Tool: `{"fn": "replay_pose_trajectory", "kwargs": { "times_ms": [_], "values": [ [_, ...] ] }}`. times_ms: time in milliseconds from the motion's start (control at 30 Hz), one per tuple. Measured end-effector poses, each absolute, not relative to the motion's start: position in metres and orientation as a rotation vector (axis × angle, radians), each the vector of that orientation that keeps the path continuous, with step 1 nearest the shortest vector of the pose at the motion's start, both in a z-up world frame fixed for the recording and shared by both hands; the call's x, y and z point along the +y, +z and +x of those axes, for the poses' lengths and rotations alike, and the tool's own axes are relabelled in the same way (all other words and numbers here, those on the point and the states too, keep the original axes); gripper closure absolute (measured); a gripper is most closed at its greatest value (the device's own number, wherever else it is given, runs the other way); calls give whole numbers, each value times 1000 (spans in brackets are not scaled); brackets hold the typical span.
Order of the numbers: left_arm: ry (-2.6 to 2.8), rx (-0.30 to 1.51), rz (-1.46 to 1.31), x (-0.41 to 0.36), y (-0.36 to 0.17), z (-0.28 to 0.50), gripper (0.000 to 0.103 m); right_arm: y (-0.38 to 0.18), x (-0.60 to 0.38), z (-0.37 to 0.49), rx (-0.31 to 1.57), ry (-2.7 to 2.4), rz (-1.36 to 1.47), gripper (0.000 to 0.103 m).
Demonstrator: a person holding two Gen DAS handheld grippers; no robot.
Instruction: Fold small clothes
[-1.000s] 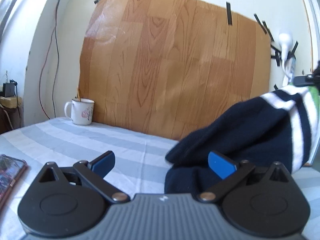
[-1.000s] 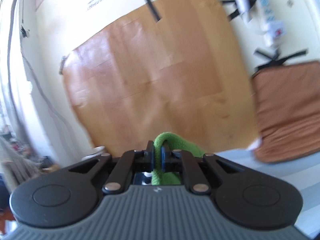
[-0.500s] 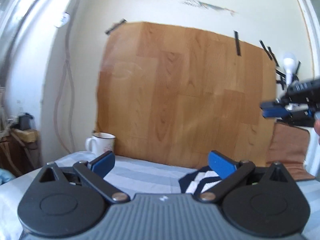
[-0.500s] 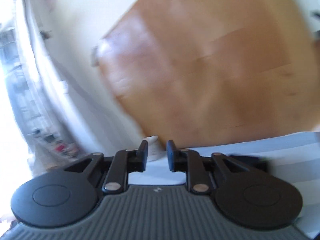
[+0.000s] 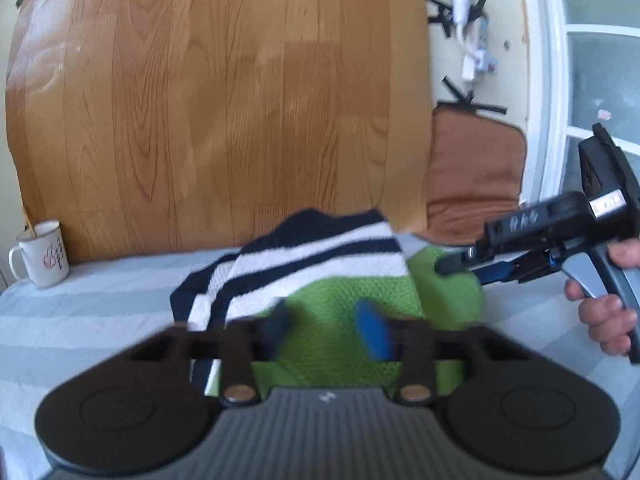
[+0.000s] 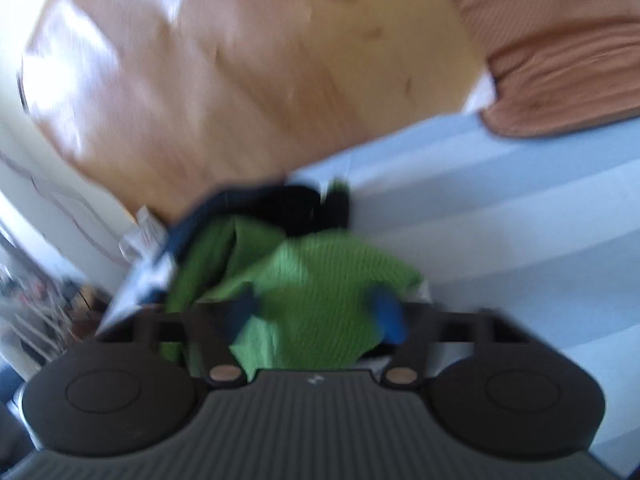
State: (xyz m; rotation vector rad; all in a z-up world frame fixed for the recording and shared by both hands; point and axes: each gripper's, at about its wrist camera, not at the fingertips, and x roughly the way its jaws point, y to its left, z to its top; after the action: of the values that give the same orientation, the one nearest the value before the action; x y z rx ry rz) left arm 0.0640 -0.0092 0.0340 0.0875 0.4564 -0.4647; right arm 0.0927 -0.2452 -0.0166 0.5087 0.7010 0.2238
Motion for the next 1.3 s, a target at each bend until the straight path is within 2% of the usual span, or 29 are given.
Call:
{"fn": "replay_pose_trajectory", "kwargs": {
  "times_ms": [33, 100, 133, 233, 367, 400, 467, 533, 567, 600, 633, 667, 700, 733, 800, 867, 900, 967, 1000, 1033, 1067, 1100, 1133, 1167, 1200, 1300],
  "values": [
    [-465, 464, 46, -1, 36, 67, 94, -9, -243, 86, 645, 210, 500, 95],
    [-440, 413, -43, 25, 49, 64, 96, 18, -251, 62, 493, 204, 469, 95],
    [-408, 374, -78, 40, 60, 60, 101, 33, -256, 46, 413, 197, 451, 95],
    [-298, 259, -191, 88, 89, 39, 101, 72, -271, -9, 201, 201, 408, 95],
    [-262, 212, -279, 125, 101, 13, 100, 74, -284, -80, 151, 276, 385, 95],
    [-273, 231, -285, 126, 99, 10, 96, 66, -286, -97, 160, 282, 386, 96],
    [-321, 279, -281, 117, 92, 9, 75, 49, -290, -122, 190, 298, 398, 98],
    [-379, 317, -245, 100, 86, 11, 35, 34, -294, -140, 222, 267, 398, 94],
    [-409, 328, -215, 88, 84, 12, 26, 30, -295, -145, 234, 230, 390, 94],
    [-449, 340, -175, 74, 81, 14, 11, 29, -297, -146, 252, 184, 373, 92],
    [-493, 344, -131, 59, 79, 15, 6, 30, -296, -141, 272, 141, 353, 89],
    [-535, 344, -86, 43, 76, 15, 5, 30, -297, -134, 287, 117, 336, 87],
    [-567, 349, -39, 29, 72, 15, 5, 29, -299, -127, 293, 114, 321, 78],
    [-594, 363, 6, 14, 68, 17, 4, 28, -299, -116, 289, 119, 311, 61],
    [-641, 392, 93, -13, 58, 18, 2, 22, -298, -89, 288, 137, 292, 44],
    [-639, 406, 195, -37, 42, 17, 2, 12, -295, -55, 324, 156, 269, 44],
    [-629, 414, 247, -47, 33, 17, 5, 5, -295, -40, 350, 174, 261, 44],
    [-622, 437, 336, -61, 18, 22, 39, -9, -290, -7, 405, 179, 245, 43],
    [-614, 459, 363, -65, 12, 26, 72, -16, -290, 11, 435, 162, 247, 42],
    [-594, 475, 365, -65, 7, 29, 89, -23, -292, 29, 466, 145, 263, 42],
    [-582, 485, 336, -58, 8, 33, 93, -30, -296, 44, 492, 139, 293, 42],
    [-580, 491, 281, -47, 13, 36, 94, -36, -301, 58, 529, 151, 333, 48],
    [-571, 487, 218, -34, 21, 39, 97, -44, -304, 70, 579, 170, 378, 86],
    [-546, 470, 166, -19, 30, 40, 97, -50, -307, 76, 623, 175, 419, 94],
    [-509, 444, 119, -2, 41, 39, 97, -50, -308, 74, 616, 148, 440, 96],
    [-435, 368, -83, 65, 73, 25, 97, -24, -312, 35, 423, 238, 524, 96]
  ]
}}
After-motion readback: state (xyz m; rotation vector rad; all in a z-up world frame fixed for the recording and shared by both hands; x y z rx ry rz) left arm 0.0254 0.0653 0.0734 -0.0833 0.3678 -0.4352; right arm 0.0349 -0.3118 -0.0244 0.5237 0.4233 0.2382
